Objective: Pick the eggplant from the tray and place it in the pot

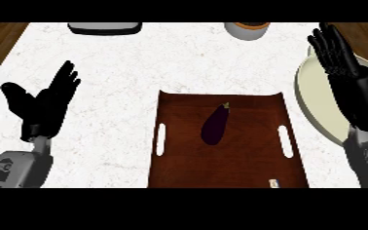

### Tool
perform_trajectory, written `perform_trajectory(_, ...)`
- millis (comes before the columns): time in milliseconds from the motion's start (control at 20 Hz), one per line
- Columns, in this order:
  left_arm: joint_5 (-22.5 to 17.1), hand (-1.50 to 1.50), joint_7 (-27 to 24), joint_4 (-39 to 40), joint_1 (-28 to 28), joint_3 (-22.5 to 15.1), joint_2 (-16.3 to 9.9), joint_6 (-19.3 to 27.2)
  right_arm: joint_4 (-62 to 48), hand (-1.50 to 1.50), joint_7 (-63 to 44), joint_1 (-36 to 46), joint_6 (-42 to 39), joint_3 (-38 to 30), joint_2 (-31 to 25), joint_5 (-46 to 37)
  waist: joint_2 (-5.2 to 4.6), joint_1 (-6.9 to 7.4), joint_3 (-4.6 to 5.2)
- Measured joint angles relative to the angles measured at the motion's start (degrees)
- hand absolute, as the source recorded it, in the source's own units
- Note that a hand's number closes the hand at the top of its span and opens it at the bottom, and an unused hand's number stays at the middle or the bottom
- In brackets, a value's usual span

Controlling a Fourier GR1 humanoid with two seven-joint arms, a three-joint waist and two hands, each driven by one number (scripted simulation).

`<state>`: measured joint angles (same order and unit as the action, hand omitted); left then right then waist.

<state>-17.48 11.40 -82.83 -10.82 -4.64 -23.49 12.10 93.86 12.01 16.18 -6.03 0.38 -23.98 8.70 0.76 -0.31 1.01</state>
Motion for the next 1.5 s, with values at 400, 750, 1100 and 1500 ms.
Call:
perform_trajectory(400, 0.7, 0.0, -5.8, -3.8, -5.5, 2.1, 1.1, 0.6, -12.5, -1.5, -5.0, 5.1, -10.5, -2.6, -8.1, 4.1, -1.28, 1.56, -0.62)
perform_trajectory(750, 1.2, 0.0, -9.7, -4.8, -5.2, 2.3, 4.1, 0.5, -25.1, -1.5, 9.4, 2.9, -8.7, 0.5, -8.3, -8.9, -1.13, 1.18, -1.01)
perform_trajectory(1100, 1.9, 0.0, -11.1, -3.1, -5.6, 3.8, 4.9, -0.3, -24.7, -1.5, 10.3, 4.6, -11.4, 5.0, -11.0, -17.4, -0.84, 0.54, -0.99)
perform_trajectory(1500, 2.6, 0.0, -10.5, -4.7, -4.3, 3.8, 5.6, -0.5, -16.2, -1.5, -6.2, 9.5, -18.9, 12.5, -10.5, -22.9, -0.64, 0.52, -0.95)
